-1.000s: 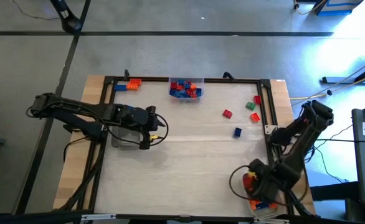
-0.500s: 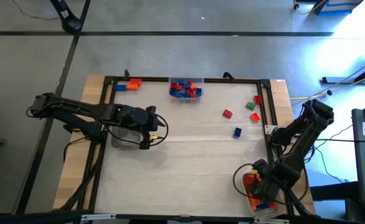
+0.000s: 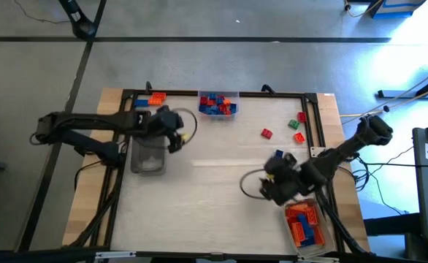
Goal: Sort blocks by size
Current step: Put the orange 8 stud game piece into the gray bin
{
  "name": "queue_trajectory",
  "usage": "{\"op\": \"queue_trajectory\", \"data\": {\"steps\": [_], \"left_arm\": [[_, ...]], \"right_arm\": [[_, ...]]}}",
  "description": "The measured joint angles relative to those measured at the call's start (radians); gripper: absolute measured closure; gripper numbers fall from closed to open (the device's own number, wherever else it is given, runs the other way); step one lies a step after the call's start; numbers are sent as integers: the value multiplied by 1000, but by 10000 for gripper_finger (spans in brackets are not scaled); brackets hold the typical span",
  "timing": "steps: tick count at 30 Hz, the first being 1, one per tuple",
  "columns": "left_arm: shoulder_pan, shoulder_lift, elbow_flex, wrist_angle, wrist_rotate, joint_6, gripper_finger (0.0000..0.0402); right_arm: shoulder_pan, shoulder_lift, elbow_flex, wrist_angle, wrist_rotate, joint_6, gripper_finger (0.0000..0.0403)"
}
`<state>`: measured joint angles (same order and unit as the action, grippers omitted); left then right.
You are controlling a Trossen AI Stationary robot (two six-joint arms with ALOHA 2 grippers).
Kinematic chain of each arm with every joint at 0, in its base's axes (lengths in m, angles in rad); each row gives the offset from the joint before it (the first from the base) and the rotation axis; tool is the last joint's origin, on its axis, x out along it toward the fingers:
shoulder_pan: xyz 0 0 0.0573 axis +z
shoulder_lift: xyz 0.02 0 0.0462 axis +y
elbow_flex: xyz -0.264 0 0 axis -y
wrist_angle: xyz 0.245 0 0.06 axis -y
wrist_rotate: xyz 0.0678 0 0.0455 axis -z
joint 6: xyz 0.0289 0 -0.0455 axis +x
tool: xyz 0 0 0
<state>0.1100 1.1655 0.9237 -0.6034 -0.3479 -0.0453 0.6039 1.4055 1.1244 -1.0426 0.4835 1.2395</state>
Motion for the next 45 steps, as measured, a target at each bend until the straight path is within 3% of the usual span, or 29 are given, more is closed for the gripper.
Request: {"op": "queue_trajectory", "data": {"steps": [10, 17, 22, 32, 40, 45], "left_arm": [[420, 123, 0, 1, -3, -115, 164], [638, 270, 0, 26, -2, -130, 166], [765, 360, 0, 27, -1, -139, 194], [832, 466, -1, 188, 5, -86, 255], [868, 539, 1, 210, 5, -75, 282], [855, 559, 4, 196, 84, -50, 290]], "right_arm": [[-234, 29, 0, 239, 282, -567, 110], [-351, 99, 0, 349, 291, -725, 110], [-390, 162, 0, 367, 284, -748, 110], [-389, 234, 0, 377, 202, -748, 110], [-388, 234, 0, 394, 152, -748, 110], [-388, 234, 0, 391, 152, -748, 110]]}}
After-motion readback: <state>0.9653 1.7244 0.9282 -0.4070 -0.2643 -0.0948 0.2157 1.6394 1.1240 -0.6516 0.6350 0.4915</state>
